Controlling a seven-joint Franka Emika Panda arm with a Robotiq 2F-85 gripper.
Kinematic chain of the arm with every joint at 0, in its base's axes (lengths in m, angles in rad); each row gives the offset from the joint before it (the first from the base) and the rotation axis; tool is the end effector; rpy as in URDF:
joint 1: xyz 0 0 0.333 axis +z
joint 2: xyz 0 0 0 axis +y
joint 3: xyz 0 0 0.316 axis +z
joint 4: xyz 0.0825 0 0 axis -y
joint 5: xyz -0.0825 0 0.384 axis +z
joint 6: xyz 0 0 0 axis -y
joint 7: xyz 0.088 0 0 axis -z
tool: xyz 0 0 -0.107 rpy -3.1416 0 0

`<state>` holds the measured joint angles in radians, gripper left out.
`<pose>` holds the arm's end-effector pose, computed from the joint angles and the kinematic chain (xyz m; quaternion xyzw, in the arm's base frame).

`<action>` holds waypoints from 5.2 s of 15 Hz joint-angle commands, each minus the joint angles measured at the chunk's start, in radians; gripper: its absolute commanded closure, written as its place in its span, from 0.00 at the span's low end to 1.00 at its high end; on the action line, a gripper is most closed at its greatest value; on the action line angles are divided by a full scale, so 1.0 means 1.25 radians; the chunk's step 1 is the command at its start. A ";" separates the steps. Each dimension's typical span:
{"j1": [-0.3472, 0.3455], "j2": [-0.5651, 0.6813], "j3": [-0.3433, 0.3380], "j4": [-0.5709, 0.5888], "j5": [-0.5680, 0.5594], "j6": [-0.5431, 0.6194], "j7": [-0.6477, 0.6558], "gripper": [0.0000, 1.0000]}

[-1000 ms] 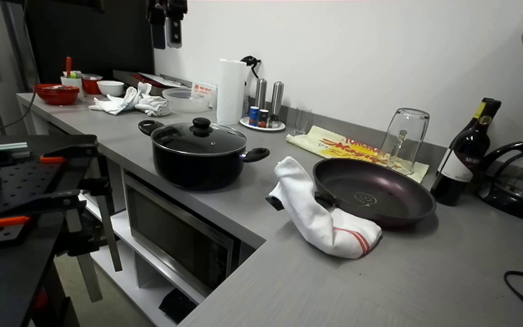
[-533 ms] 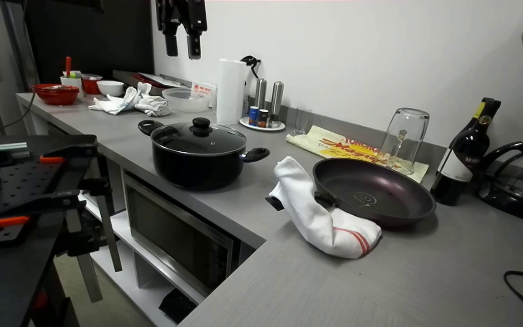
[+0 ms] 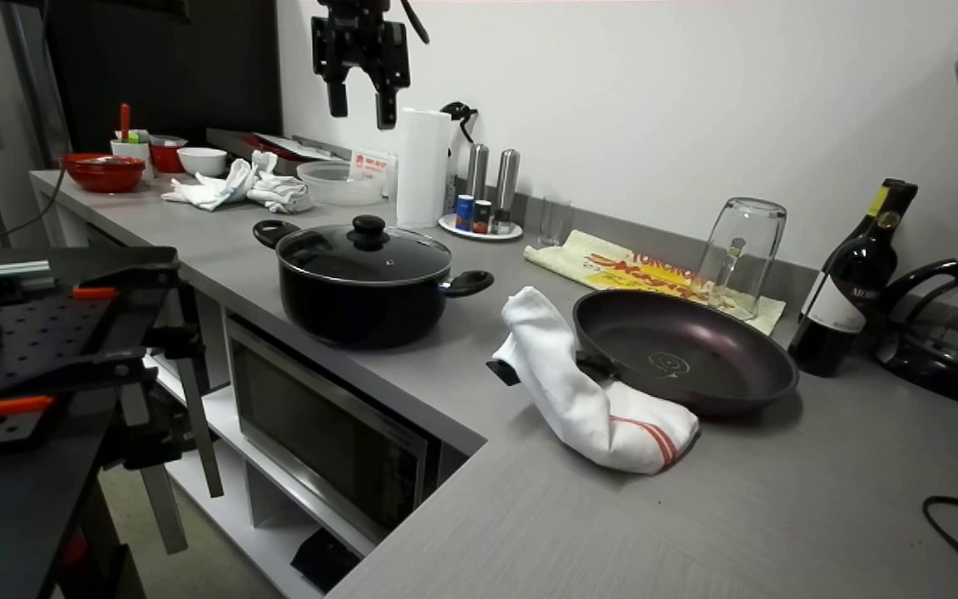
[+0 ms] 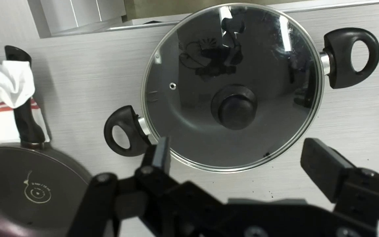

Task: Remove the lid from pot and put it on the table

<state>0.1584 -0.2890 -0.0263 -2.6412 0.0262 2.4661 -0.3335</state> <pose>0.4156 0.0555 0.3512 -0.9735 -0.2211 -0.0578 0.0068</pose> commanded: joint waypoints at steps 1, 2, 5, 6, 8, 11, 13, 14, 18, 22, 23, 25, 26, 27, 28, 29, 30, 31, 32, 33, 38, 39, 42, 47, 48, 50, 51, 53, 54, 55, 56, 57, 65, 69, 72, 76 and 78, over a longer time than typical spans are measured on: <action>0.014 0.102 -0.003 0.067 0.052 0.026 -0.065 0.00; 0.013 0.130 0.002 0.084 0.060 0.033 -0.074 0.00; 0.003 0.190 0.018 0.119 0.074 0.038 -0.088 0.00; 0.000 0.208 0.025 0.130 0.077 0.038 -0.089 0.00; -0.006 0.239 0.039 0.145 0.088 0.037 -0.097 0.00; -0.015 0.269 0.061 0.153 0.095 0.035 -0.098 0.00; -0.022 0.285 0.074 0.154 0.095 0.035 -0.096 0.00; -0.026 0.291 0.078 0.151 0.095 0.035 -0.095 0.00; -0.038 0.317 0.095 0.148 0.091 0.040 -0.088 0.00; -0.051 0.344 0.110 0.151 0.094 0.041 -0.090 0.00; -0.053 0.350 0.114 0.151 0.095 0.041 -0.091 0.00; -0.058 0.361 0.122 0.152 0.098 0.041 -0.092 0.00; -0.060 0.366 0.125 0.153 0.097 0.042 -0.092 0.00; -0.063 0.368 0.129 0.153 0.097 0.043 -0.093 0.00; -0.064 0.371 0.132 0.154 0.096 0.045 -0.091 0.00; -0.066 0.374 0.134 0.155 0.095 0.046 -0.090 0.00; -0.067 0.380 0.137 0.157 0.095 0.046 -0.090 0.00; -0.069 0.383 0.140 0.159 0.095 0.045 -0.091 0.00; -0.071 0.386 0.142 0.160 0.094 0.045 -0.091 0.00; -0.072 0.389 0.144 0.161 0.094 0.045 -0.090 0.00; -0.079 0.394 0.149 0.164 0.092 0.048 -0.089 0.50; -0.080 0.393 0.149 0.164 0.091 0.049 -0.088 0.57; -0.083 0.391 0.150 0.164 0.091 0.050 -0.089 0.76; -0.084 0.373 0.149 0.158 0.082 0.047 -0.081 0.76; -0.083 0.360 0.149 0.153 0.078 0.042 -0.080 0.76; -0.081 0.341 0.147 0.146 0.069 0.039 -0.075 0.76; -0.080 0.335 0.146 0.145 0.064 0.039 -0.071 0.76; -0.078 0.317 0.144 0.141 0.058 0.037 -0.069 0.76; -0.076 0.306 0.144 0.139 0.055 0.037 -0.069 0.76; -0.076 0.299 0.144 0.140 0.057 0.034 -0.074 0.76; -0.076 0.292 0.143 0.142 0.057 0.035 -0.076 0.76; -0.074 0.286 0.142 0.142 0.057 0.036 -0.075 0.76; -0.043 0.284 0.156 0.164 0.044 0.025 -0.076 0.76; -0.016 0.285 0.175 0.177 0.013 0.024 -0.069 0.76; 0.003 0.290 0.190 0.197 -0.008 0.021 -0.071 0.76; 0.021 0.313 0.205 0.243 -0.030 0.024 -0.076 0.76; 0.026 0.333 0.209 0.274 -0.045 0.024 -0.078 0.76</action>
<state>0.1801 0.0948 0.2298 -2.3723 0.0018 2.5120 -0.4213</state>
